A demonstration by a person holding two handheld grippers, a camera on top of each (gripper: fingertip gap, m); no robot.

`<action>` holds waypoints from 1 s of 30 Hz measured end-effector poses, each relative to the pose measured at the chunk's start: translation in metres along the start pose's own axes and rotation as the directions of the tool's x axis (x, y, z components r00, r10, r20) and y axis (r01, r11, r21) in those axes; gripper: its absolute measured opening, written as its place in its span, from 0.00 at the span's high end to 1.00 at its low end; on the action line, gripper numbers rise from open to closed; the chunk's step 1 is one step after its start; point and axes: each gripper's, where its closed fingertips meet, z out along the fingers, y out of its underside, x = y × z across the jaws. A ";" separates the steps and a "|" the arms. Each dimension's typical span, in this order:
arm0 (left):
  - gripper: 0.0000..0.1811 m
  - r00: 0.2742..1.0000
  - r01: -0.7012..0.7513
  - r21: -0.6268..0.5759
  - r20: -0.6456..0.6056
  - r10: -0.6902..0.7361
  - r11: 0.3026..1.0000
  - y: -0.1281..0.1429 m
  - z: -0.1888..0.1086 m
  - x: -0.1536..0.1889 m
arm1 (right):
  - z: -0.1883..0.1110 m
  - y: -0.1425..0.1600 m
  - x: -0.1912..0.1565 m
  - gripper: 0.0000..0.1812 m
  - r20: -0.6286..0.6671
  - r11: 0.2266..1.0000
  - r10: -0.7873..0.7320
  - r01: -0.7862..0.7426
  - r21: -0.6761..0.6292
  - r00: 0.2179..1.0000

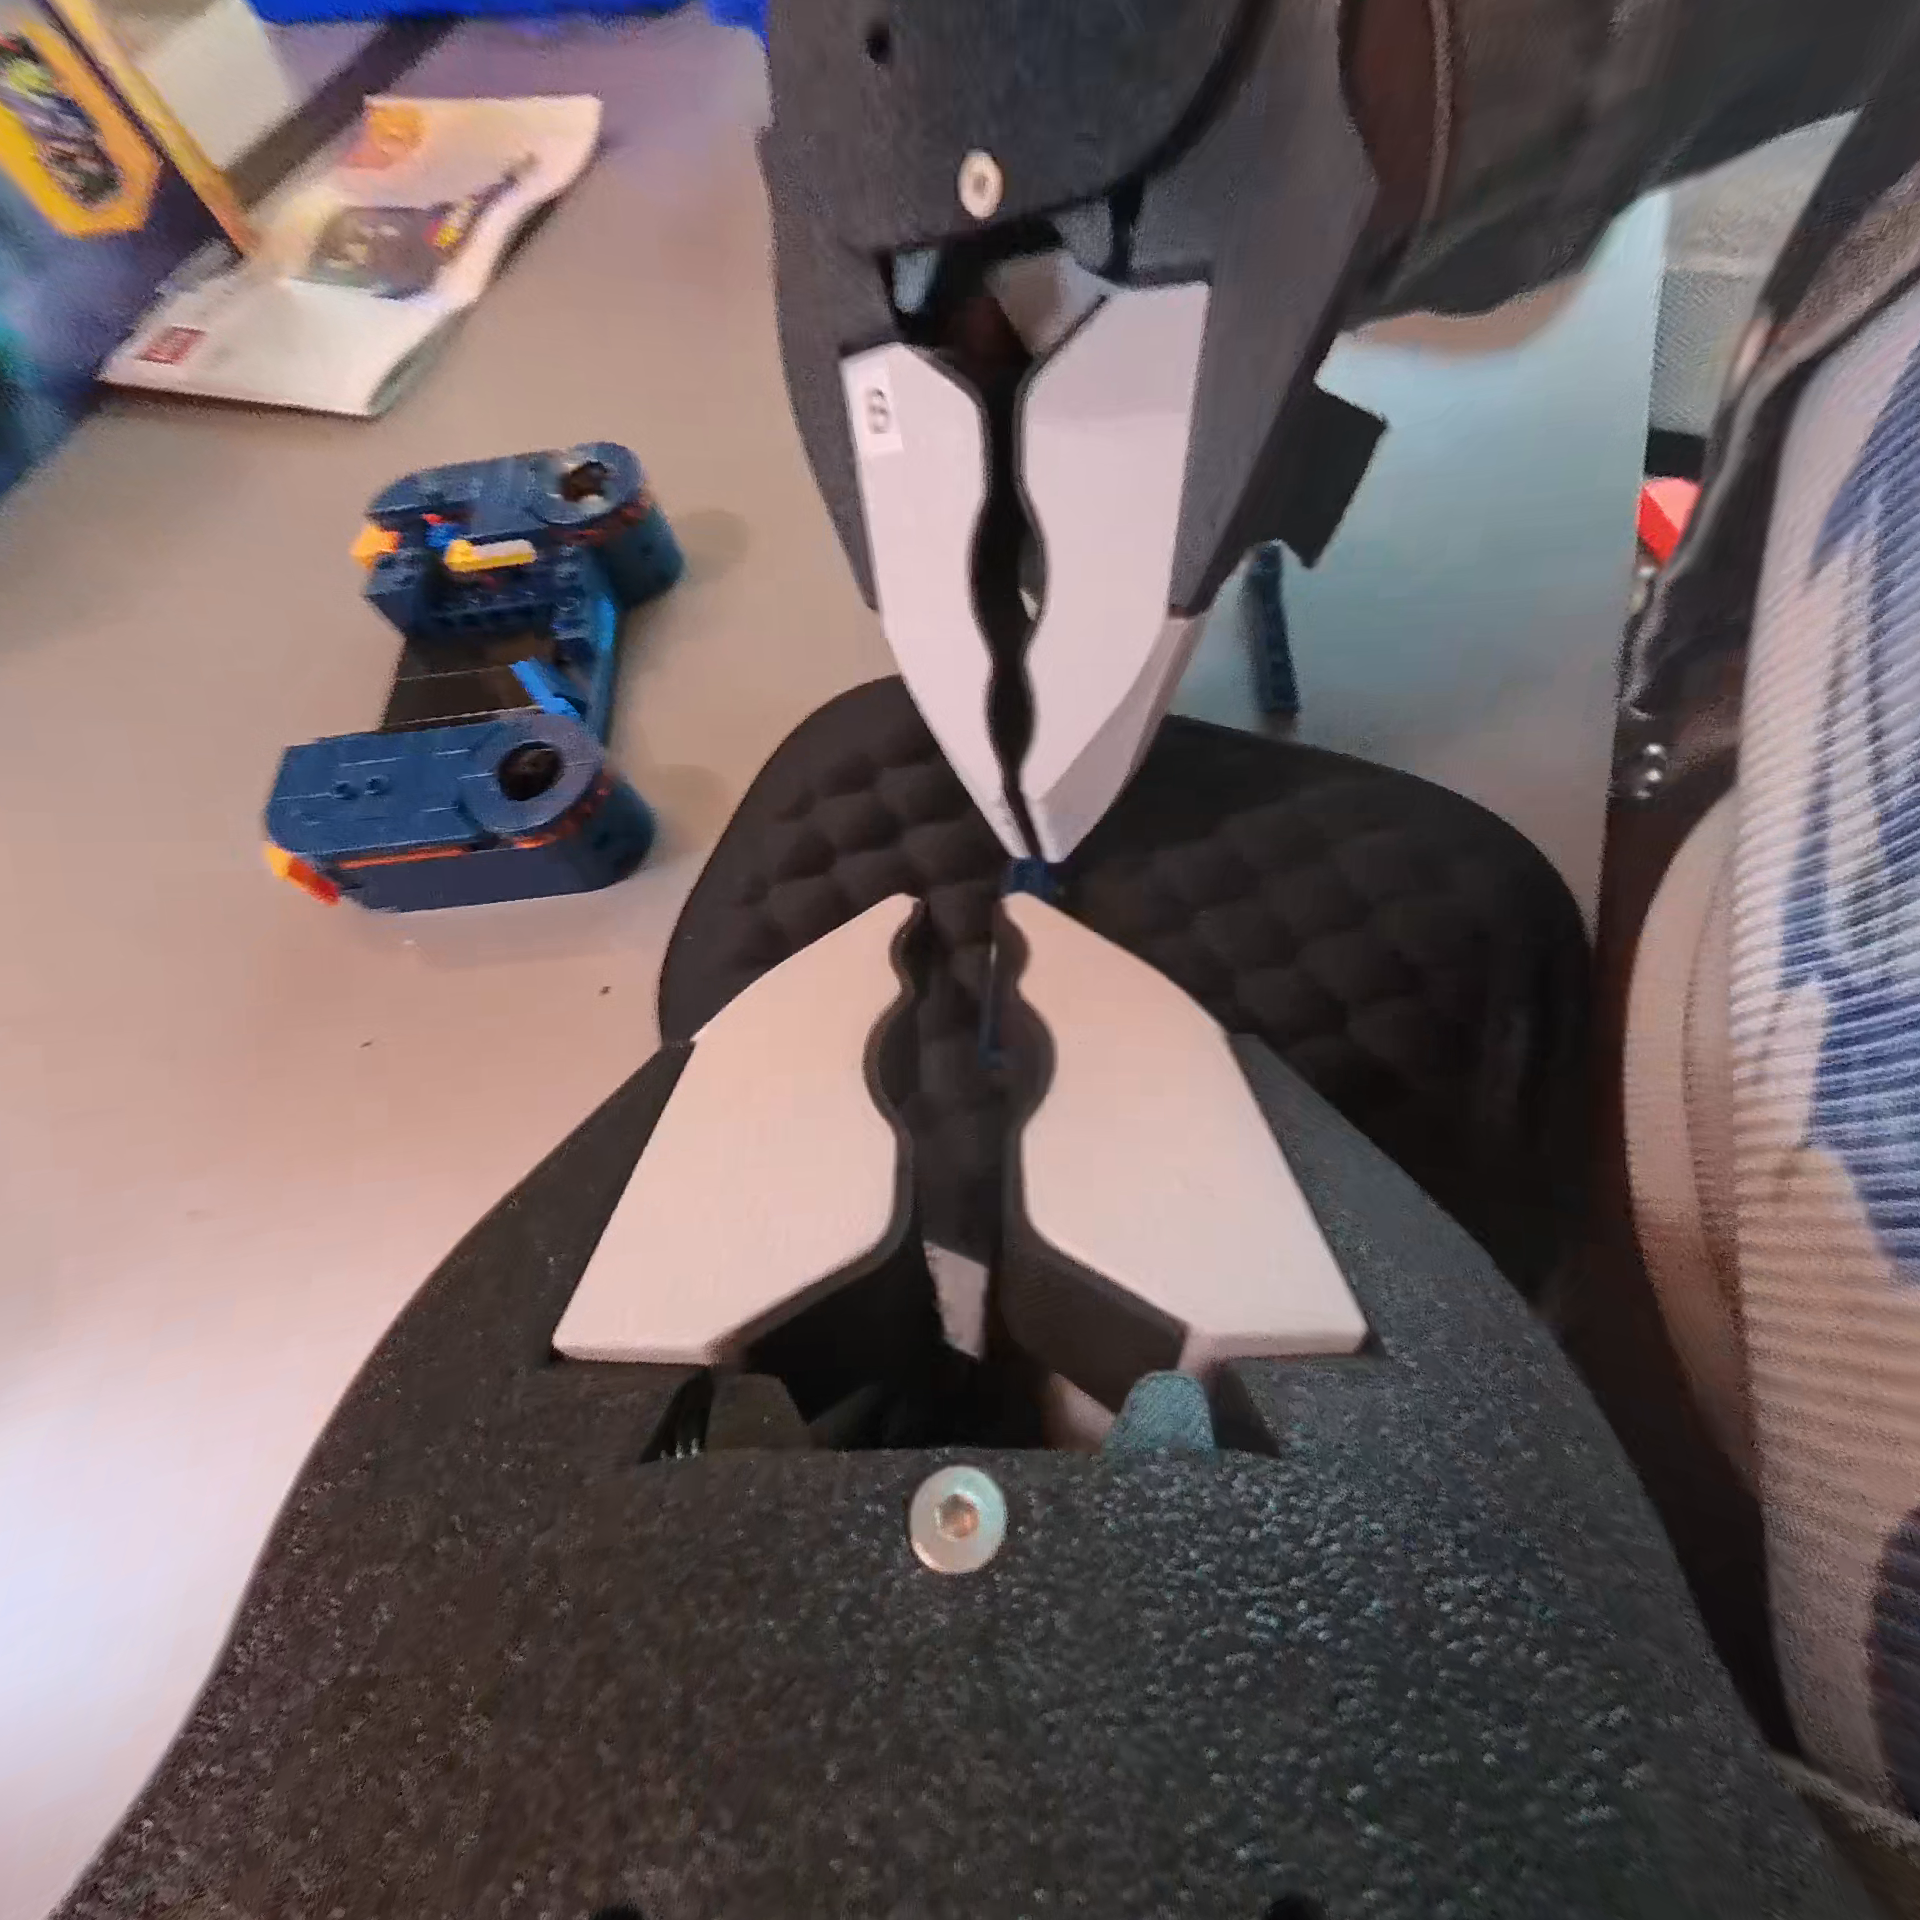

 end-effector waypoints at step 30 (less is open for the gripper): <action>0.96 0.994 -0.035 -0.051 -0.108 0.029 0.998 0.007 0.019 0.019 | -0.006 0.002 0.000 1.00 -0.221 0.898 -0.437 0.409 -0.162 0.872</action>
